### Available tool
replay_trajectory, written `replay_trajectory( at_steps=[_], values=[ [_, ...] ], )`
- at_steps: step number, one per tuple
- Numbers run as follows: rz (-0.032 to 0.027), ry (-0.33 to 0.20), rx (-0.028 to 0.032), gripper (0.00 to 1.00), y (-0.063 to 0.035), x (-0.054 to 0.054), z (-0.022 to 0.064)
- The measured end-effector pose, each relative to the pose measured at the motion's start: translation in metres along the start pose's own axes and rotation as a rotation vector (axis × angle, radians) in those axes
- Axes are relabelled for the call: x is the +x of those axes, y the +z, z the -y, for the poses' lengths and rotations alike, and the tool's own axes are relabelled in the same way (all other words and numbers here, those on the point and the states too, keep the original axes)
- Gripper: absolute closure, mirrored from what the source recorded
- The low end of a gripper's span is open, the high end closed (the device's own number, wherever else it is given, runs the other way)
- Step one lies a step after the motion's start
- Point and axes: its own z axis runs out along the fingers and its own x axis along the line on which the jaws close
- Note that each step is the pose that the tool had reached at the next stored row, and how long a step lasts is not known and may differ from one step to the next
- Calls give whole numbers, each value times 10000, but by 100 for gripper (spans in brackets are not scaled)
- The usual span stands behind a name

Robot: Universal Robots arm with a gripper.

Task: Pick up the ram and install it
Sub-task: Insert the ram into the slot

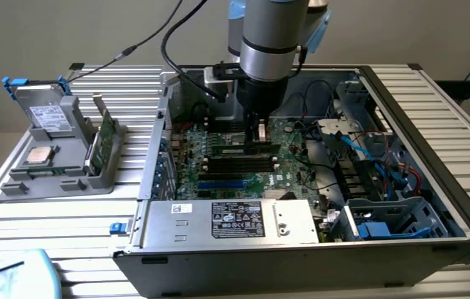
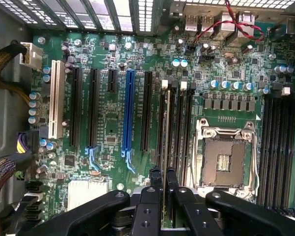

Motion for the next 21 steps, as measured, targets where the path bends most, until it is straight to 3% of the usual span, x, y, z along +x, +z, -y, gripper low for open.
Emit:
replay_trajectory(
  at_steps=[7, 11, 16, 21],
  values=[
    [1, 2, -24, 85, 130, -3, -24],
    [5, 12, -89, 85, 200, -13, -40],
    [17, 71, -268, 85, 236, -14, -39],
    [22, 69, -268, 85, 245, -14, -22]
  ],
)
